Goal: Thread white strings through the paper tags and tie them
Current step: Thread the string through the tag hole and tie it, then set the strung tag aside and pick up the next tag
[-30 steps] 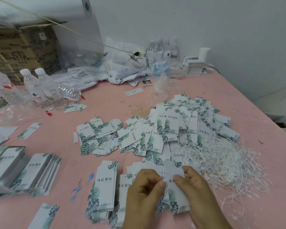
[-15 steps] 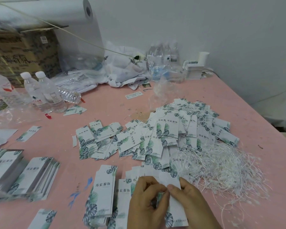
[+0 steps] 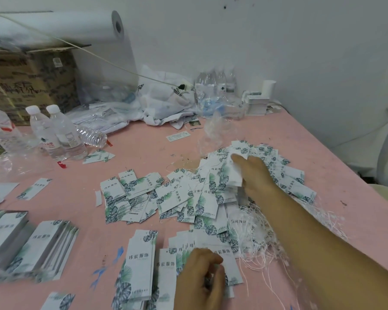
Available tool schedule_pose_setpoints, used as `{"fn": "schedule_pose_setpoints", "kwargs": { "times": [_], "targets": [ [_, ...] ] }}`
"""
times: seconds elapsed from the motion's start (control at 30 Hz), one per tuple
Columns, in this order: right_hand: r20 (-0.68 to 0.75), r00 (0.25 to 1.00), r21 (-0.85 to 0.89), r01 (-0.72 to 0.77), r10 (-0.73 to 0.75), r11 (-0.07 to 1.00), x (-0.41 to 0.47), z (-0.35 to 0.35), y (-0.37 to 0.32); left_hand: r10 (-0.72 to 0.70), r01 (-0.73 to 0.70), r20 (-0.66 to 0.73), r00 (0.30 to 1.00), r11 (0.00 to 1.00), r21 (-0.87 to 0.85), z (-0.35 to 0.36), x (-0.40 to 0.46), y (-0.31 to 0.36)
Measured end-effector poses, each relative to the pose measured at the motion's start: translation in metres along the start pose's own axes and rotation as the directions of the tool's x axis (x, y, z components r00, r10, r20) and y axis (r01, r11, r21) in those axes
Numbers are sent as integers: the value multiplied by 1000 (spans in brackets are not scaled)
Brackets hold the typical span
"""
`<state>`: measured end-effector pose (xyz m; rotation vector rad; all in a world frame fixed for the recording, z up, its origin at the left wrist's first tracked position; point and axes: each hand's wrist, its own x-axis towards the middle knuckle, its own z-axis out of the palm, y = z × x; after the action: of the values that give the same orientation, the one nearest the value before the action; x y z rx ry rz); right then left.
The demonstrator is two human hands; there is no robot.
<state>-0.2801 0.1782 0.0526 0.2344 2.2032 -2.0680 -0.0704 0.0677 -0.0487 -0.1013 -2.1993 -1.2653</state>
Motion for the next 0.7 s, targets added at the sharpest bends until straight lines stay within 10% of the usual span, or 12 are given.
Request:
{"fn": "schedule_pose_setpoints", "kwargs": {
  "times": [0.27, 0.47, 0.7],
  "targets": [
    [-39, 992, -435, 93, -122, 896, 22, -15, 13, 30, -31, 72, 997, 999, 14, 1, -2, -2],
    [5, 947, -452, 289, -321, 844, -54, -57, 36, 43, -44, 88, 995, 999, -1, 2, -2, 1],
    [-6, 956, -740, 193, -293, 644, -103, -60, 96, 16, -16, 101, 995, 1000, 6, 4, -5, -2]
  ]
}}
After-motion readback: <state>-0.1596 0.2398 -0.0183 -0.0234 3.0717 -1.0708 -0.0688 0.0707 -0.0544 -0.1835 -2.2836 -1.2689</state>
